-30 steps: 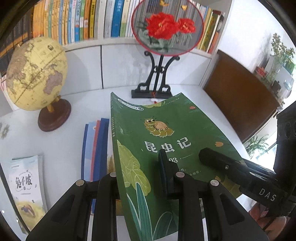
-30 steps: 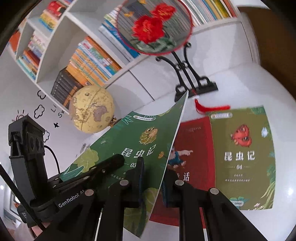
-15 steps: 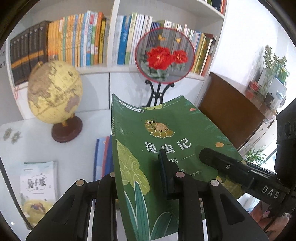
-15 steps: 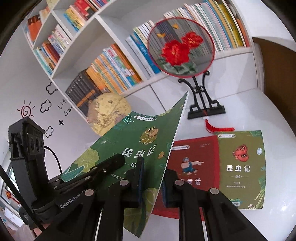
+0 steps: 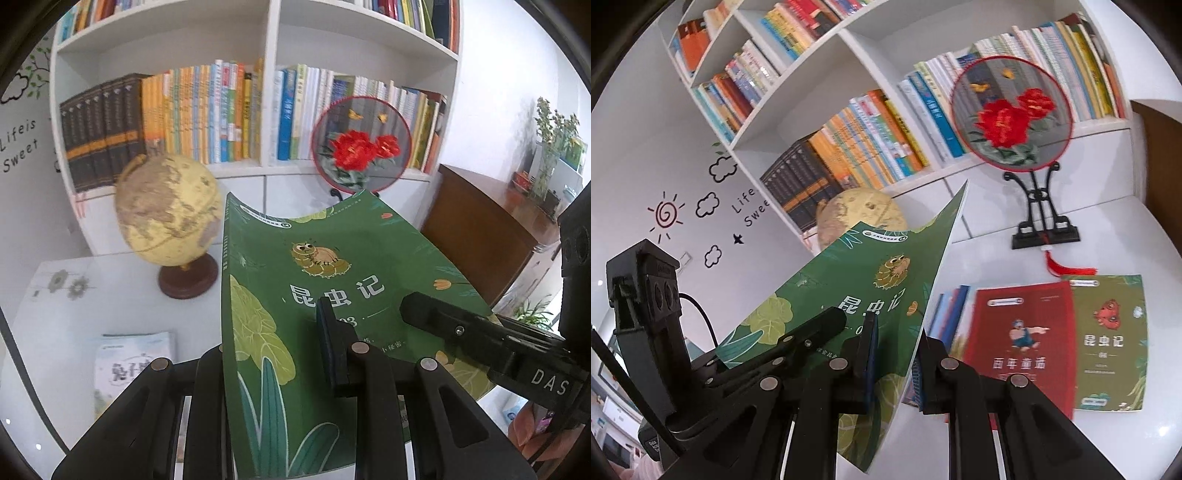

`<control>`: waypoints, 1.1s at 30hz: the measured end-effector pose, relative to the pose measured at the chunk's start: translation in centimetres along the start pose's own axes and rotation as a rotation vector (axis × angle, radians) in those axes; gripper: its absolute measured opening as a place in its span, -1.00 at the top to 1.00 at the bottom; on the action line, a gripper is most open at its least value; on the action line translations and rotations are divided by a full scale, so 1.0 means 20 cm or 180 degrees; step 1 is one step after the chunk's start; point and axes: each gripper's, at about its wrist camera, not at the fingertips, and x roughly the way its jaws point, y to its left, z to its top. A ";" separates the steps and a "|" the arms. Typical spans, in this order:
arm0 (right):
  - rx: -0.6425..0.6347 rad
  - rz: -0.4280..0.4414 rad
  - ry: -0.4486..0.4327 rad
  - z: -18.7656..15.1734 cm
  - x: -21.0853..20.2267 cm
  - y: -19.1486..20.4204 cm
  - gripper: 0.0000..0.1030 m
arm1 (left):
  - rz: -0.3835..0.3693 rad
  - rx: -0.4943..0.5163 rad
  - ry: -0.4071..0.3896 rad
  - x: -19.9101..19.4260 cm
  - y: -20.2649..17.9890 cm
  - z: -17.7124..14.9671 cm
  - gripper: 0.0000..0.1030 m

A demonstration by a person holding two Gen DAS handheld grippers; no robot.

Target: Organize books

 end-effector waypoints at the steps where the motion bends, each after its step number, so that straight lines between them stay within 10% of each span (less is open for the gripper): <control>1: -0.0021 0.0007 0.0003 0.00 0.01 0.02 0.69 | 0.0018 -0.0010 -0.0019 -0.02 0.03 0.00 0.59; 33: -0.0320 0.0205 0.0416 -0.09 0.60 0.70 0.67 | 0.0288 -0.0431 0.0110 -0.12 0.89 -0.13 0.58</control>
